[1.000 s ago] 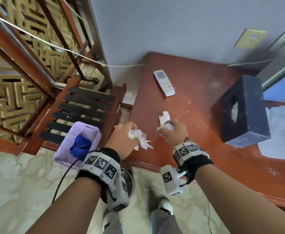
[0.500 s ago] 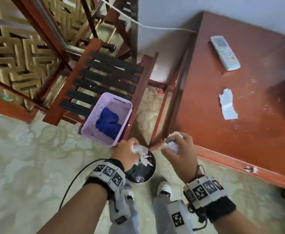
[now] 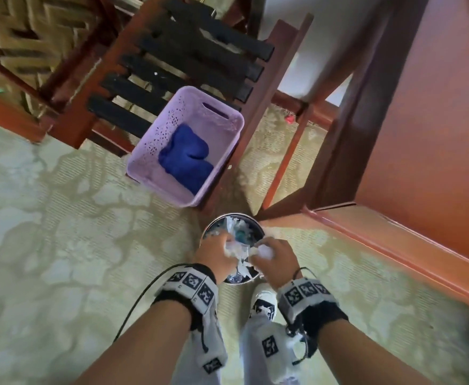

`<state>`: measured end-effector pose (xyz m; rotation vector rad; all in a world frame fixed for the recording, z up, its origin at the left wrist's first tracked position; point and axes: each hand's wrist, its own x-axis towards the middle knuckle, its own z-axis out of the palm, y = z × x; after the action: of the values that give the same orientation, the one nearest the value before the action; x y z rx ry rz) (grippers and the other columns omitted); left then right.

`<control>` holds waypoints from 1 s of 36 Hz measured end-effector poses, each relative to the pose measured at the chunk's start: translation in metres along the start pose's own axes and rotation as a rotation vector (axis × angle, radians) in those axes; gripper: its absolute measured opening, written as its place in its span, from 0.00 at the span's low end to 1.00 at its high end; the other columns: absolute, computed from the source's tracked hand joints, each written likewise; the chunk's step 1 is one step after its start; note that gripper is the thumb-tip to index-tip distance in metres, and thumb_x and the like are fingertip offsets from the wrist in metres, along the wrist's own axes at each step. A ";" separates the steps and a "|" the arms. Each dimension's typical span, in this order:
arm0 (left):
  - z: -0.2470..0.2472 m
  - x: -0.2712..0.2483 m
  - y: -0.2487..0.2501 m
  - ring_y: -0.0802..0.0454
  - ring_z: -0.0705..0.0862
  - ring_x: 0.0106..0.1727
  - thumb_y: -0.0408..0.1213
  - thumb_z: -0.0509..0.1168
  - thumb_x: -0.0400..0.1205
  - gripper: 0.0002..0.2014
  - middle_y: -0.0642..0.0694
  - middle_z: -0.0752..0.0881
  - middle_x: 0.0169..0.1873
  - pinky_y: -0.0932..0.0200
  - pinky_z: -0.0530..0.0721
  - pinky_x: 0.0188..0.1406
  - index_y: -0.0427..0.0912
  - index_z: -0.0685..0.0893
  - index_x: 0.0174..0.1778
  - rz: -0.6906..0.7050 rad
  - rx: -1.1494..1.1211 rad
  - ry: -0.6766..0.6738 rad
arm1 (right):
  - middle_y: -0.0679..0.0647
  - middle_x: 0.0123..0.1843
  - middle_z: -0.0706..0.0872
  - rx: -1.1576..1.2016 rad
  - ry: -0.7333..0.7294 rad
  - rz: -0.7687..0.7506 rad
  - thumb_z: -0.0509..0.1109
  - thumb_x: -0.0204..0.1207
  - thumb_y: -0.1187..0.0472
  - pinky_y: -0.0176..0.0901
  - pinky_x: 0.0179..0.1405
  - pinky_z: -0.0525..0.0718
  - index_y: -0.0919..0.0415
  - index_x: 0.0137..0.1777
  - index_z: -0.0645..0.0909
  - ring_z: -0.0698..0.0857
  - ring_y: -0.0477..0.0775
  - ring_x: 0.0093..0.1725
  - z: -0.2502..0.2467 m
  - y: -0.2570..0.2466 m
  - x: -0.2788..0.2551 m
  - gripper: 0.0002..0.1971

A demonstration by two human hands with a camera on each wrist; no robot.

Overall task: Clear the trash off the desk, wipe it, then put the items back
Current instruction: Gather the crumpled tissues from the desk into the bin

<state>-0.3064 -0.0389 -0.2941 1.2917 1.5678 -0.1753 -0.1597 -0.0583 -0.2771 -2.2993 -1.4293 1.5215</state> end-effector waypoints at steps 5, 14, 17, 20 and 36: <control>0.027 0.032 -0.028 0.44 0.80 0.61 0.37 0.69 0.76 0.23 0.42 0.77 0.65 0.50 0.79 0.63 0.47 0.73 0.68 -0.048 -0.019 -0.032 | 0.51 0.42 0.77 0.072 -0.029 0.187 0.71 0.72 0.56 0.51 0.55 0.83 0.61 0.59 0.81 0.82 0.60 0.52 0.030 0.023 0.039 0.17; 0.059 0.076 -0.065 0.44 0.75 0.69 0.35 0.75 0.71 0.41 0.42 0.69 0.73 0.49 0.76 0.69 0.50 0.63 0.79 -0.053 -0.153 -0.040 | 0.61 0.62 0.84 0.297 -0.071 0.338 0.74 0.71 0.48 0.59 0.62 0.82 0.59 0.68 0.75 0.82 0.64 0.61 0.082 0.061 0.089 0.28; 0.064 0.087 -0.072 0.43 0.64 0.79 0.40 0.78 0.70 0.50 0.39 0.59 0.80 0.47 0.67 0.76 0.53 0.53 0.83 -0.032 -0.175 -0.038 | 0.57 0.74 0.74 0.316 -0.075 0.343 0.72 0.70 0.41 0.60 0.65 0.79 0.51 0.76 0.68 0.77 0.62 0.69 0.088 0.069 0.100 0.35; 0.068 0.096 -0.076 0.42 0.60 0.82 0.42 0.77 0.73 0.52 0.39 0.51 0.83 0.45 0.66 0.78 0.56 0.47 0.84 -0.049 -0.169 -0.053 | 0.56 0.77 0.71 0.336 -0.080 0.349 0.69 0.67 0.33 0.62 0.66 0.78 0.46 0.79 0.63 0.76 0.63 0.70 0.089 0.075 0.106 0.41; 0.031 0.026 -0.030 0.47 0.68 0.77 0.38 0.69 0.79 0.35 0.43 0.67 0.77 0.56 0.68 0.74 0.44 0.62 0.81 0.032 -0.046 0.055 | 0.59 0.65 0.78 0.452 0.023 0.306 0.72 0.74 0.54 0.63 0.60 0.82 0.49 0.59 0.76 0.80 0.60 0.53 0.034 0.073 0.034 0.14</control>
<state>-0.3075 -0.0553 -0.3411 1.2944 1.5873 -0.0833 -0.1331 -0.0902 -0.3536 -2.2983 -0.6499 1.6681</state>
